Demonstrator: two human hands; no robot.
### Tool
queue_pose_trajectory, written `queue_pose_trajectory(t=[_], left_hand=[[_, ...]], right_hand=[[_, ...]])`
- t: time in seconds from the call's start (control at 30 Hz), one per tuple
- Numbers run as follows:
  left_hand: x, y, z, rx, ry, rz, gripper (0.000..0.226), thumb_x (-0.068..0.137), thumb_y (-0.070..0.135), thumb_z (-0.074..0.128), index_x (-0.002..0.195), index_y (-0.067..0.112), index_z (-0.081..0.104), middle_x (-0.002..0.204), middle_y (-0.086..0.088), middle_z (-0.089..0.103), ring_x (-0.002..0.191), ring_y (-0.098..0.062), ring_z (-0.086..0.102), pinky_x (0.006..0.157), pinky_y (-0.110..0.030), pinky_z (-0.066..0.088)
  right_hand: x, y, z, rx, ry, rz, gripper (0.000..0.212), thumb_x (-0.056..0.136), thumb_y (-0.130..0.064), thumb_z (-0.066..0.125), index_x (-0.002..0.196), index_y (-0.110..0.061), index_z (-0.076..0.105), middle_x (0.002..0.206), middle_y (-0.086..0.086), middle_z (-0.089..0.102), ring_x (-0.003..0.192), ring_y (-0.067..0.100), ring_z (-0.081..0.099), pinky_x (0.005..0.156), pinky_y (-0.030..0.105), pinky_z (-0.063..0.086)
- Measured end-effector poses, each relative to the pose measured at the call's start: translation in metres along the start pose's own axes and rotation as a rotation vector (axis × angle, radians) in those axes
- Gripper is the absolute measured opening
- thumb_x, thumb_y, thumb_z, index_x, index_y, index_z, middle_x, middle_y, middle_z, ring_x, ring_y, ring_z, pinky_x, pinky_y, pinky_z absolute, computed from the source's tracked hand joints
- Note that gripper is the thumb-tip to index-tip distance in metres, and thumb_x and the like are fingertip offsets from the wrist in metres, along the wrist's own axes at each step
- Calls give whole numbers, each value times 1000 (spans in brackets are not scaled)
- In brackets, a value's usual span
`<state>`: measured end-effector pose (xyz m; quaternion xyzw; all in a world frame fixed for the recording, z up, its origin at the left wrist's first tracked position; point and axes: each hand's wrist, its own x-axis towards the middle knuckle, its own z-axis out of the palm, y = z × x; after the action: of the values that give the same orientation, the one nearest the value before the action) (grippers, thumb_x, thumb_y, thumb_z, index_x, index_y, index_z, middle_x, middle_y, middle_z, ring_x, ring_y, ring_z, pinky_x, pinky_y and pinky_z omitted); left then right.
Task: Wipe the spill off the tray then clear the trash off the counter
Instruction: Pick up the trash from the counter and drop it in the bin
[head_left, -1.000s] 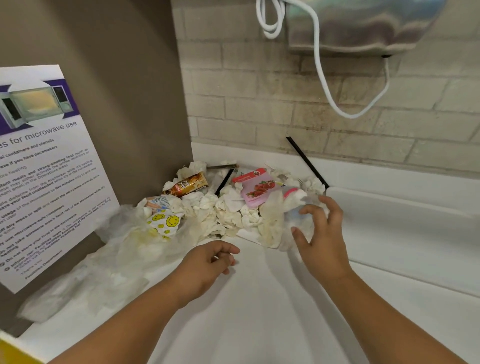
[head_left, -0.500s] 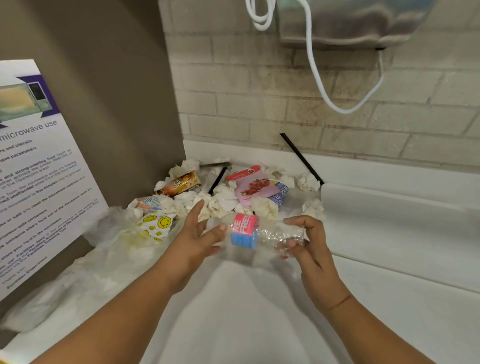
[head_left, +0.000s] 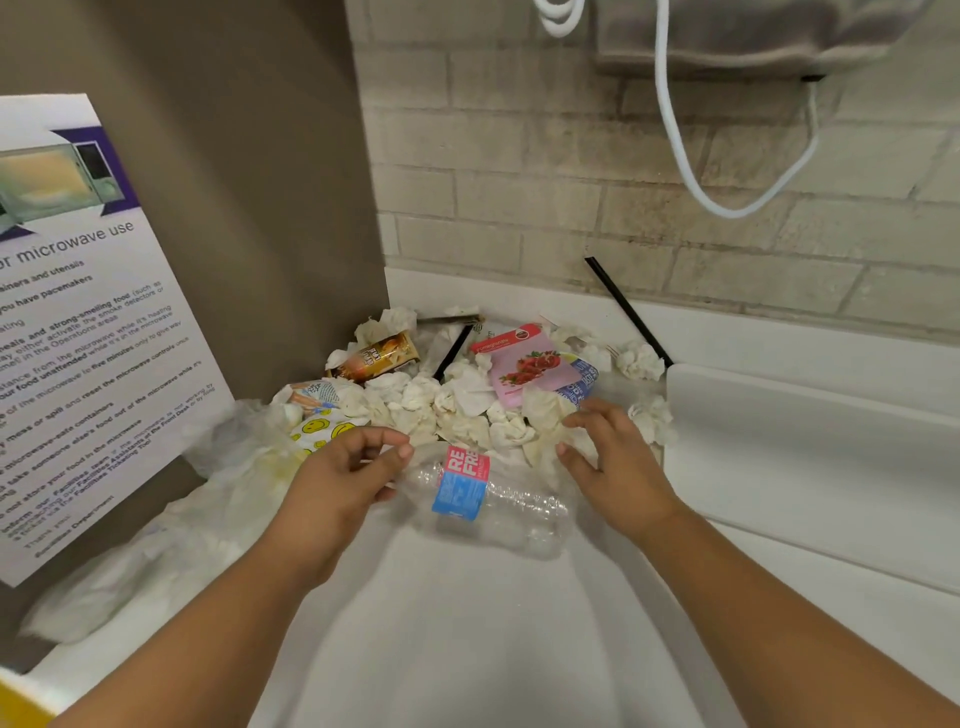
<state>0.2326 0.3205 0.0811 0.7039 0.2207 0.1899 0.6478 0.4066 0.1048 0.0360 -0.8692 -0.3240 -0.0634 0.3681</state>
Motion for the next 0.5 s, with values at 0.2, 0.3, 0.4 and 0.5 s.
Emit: queue_pose_trajectory(t=[0.2,0.3,0.4,0.5], left_hand=[[-6,-3,-2,25,5,-4,9,87,15,64,96,15,67,87,0,63,83,-16,58,74,-28,49],[-10,-5,-6,33,4,-15,9,87,16,65,96,16,68,86,0,63,83,-16,59,74,-27,49],[-14,-5,-10,30,5,-20,10,87,17,65,96,16,68,89,-3,64,84,-18,60,76,-28,49],[-19,-3,-13,17,10,-16,10,87,17,65,96,16,68,90,-5,64,85,-19,59,79,-30,51]], right_hand=[[7,0,10,-285,-421,117,82,86,-38,63,150,-23,15,144,1,35,129,24,36,107,37,35],[0,-2,13,-441,-390,107,66,88,-40,60,143,-20,30,127,2,41,119,24,38,94,33,43],[-8,-2,13,-374,-303,98,40,89,-29,59,127,-16,55,117,3,43,112,23,44,91,26,42],[-13,-7,3,-191,-153,129,28,85,-12,63,113,-6,66,116,6,46,102,20,51,86,15,33]])
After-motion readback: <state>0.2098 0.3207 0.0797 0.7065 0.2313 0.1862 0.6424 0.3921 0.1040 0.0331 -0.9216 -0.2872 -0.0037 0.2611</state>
